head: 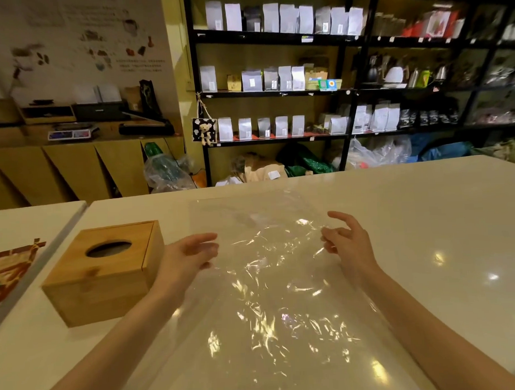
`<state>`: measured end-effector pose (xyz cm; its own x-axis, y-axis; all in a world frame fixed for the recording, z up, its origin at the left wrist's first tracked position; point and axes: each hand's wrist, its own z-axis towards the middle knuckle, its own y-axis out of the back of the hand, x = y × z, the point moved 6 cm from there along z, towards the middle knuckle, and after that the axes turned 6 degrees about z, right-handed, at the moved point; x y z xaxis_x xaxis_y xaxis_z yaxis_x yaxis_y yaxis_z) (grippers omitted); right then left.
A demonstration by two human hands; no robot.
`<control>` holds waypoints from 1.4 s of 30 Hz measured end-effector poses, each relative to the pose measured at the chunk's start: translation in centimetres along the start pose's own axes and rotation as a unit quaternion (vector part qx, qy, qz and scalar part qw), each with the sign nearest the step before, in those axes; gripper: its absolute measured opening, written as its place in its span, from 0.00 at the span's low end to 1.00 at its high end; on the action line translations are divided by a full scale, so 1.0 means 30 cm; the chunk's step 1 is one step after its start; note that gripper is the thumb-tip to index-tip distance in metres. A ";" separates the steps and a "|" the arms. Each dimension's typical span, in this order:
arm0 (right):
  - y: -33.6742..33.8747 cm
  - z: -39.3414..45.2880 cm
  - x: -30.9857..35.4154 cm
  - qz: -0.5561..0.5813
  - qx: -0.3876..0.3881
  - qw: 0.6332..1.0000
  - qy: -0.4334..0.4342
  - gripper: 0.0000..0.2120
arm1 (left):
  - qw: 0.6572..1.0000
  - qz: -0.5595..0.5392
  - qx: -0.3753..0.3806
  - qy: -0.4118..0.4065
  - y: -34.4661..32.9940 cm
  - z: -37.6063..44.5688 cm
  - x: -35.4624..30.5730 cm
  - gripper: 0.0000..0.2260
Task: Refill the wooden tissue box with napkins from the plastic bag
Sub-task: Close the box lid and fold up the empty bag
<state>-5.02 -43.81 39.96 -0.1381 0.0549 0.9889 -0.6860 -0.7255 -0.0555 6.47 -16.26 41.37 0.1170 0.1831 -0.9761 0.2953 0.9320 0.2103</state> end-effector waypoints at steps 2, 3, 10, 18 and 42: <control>0.002 0.012 0.033 0.029 0.005 1.000 -0.009 0.11 | 1.000 -0.005 -0.026 -0.012 0.018 0.006 -0.036 0.13; -0.001 0.017 0.051 0.038 0.010 0.999 -0.011 0.10 | 0.999 -0.004 -0.029 -0.019 0.023 0.010 -0.061 0.14; 0.002 0.035 0.204 0.019 0.087 0.996 0.012 0.12 | 0.987 0.134 0.045 -0.075 0.038 0.035 -0.220 0.23; 0.028 0.031 0.322 -0.181 0.084 0.968 0.151 0.08 | 0.953 0.245 -0.072 -0.166 0.089 0.050 -0.264 0.08; -0.256 -0.049 0.510 -0.320 0.302 0.872 0.215 0.07 | 0.946 0.159 0.029 -0.282 0.090 -0.024 -0.433 0.05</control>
<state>-2.91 -36.40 55.31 -0.2095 0.7394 0.6398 -0.2381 -0.6732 0.7000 5.07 -15.89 54.58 0.6907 0.2409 -0.6818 0.2091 0.8361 0.5072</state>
